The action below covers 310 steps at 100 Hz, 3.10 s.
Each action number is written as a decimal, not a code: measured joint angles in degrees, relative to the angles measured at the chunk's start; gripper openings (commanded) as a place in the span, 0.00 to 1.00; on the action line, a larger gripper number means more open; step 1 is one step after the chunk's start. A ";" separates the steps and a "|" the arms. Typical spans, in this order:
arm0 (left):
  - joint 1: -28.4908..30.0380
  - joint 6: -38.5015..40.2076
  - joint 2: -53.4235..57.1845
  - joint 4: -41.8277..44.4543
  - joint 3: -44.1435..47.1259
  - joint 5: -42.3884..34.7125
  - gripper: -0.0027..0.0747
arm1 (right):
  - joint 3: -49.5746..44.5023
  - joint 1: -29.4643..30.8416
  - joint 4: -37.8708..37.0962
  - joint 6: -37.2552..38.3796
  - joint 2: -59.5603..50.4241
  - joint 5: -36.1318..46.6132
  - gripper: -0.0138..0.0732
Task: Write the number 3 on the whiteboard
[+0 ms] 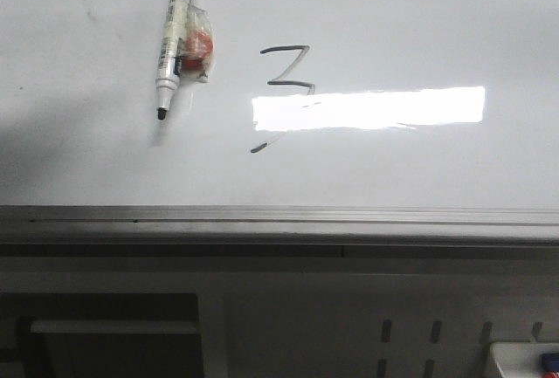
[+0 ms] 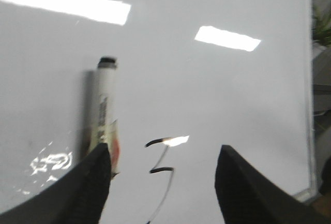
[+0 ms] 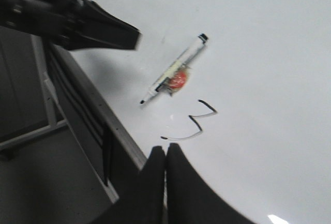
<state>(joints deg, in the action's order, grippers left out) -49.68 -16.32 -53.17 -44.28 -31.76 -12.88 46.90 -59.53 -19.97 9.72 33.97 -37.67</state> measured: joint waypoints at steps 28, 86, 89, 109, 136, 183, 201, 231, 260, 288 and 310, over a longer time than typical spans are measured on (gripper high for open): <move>0.00 -16.71 22.71 1.20 0.55 16.00 0.01 | -14.04 0.00 -24.01 25.16 -13.50 1.85 0.11; 0.00 -18.74 32.79 3.99 3.65 28.29 0.01 | -19.13 0.00 -27.41 28.27 -21.48 1.85 0.11; 0.00 -18.74 32.79 3.99 3.65 28.29 0.01 | -19.13 0.00 -27.41 28.27 -21.48 1.85 0.11; 0.00 -18.83 32.79 3.99 3.67 28.39 0.01 | -19.13 0.00 -27.41 28.27 -21.48 1.85 0.11; 1.93 -18.87 34.04 18.40 6.78 25.86 0.01 | -19.13 0.00 -27.41 28.27 -21.48 1.85 0.11; 32.50 14.91 48.41 47.17 30.09 19.86 0.01 | -19.13 0.00 -27.41 28.27 -21.48 1.85 0.11; 38.14 25.24 51.47 48.72 31.99 24.68 0.01 | -19.13 0.00 -27.41 28.27 -21.48 1.85 0.11; 39.93 27.15 53.46 48.58 31.99 32.86 0.01 | -19.13 0.00 -27.41 28.27 -21.48 1.85 0.11; 39.93 27.25 53.46 48.44 31.99 32.84 0.01 | -19.13 0.00 -27.41 28.27 -21.48 1.85 0.11; 39.93 27.25 53.46 48.44 31.99 32.84 0.01 | -19.13 0.00 -27.41 28.27 -21.48 1.85 0.11; 39.93 27.25 53.46 48.44 31.99 32.84 0.01 | -19.39 0.00 -27.41 28.27 -21.62 1.85 0.11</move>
<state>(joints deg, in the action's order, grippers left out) -9.75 10.93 0.29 4.15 0.24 19.96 27.51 -59.53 -47.38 37.99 12.35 -35.82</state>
